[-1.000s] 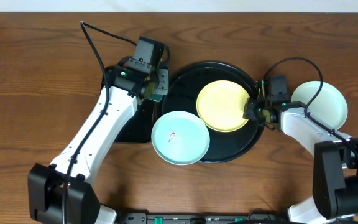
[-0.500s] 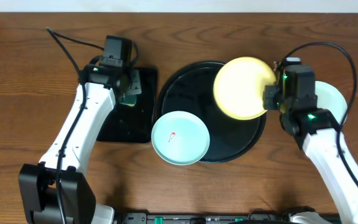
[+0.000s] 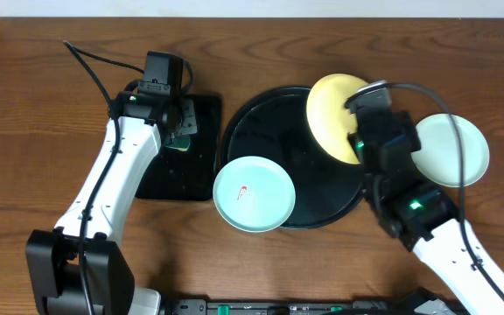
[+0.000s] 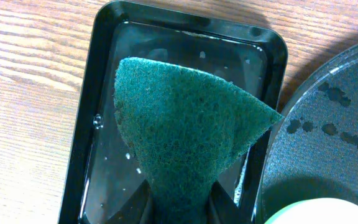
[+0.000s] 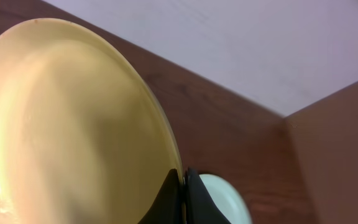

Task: Clean dirty plates on tray and stack at the side
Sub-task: 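Lift the yellow plate with the right gripper and stack it on the green plate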

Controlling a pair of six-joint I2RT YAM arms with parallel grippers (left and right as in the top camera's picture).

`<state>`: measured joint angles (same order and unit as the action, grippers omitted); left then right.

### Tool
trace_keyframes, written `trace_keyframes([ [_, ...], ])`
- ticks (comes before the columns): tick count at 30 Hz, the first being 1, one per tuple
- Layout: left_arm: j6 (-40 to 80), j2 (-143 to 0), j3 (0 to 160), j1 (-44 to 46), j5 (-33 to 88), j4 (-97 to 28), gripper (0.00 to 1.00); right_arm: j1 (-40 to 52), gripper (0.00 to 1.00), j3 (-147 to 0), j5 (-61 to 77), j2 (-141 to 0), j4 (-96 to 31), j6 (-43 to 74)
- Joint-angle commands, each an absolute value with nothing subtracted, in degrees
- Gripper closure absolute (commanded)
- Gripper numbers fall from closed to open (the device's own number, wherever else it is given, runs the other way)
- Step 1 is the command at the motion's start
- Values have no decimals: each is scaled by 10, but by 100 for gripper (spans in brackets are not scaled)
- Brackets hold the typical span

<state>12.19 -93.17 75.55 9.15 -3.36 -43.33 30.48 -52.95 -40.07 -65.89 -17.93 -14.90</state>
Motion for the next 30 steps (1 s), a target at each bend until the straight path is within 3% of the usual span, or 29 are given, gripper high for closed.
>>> trace_keyframes([
  [1,127,-937,752,89,-41,-435,91,341,99,-538,-507,-661,-175,-197],
  [14,127,-937,752,89,-41,-437,91,456,99,-538,-635,-663,-169,-260],
  [23,127,-937,752,89,-41,-437,91,470,99,-538,-658,-663,-157,-264],
  [30,127,-937,752,89,-41,-438,91,452,99,-538,-676,-663,-150,-167],
])
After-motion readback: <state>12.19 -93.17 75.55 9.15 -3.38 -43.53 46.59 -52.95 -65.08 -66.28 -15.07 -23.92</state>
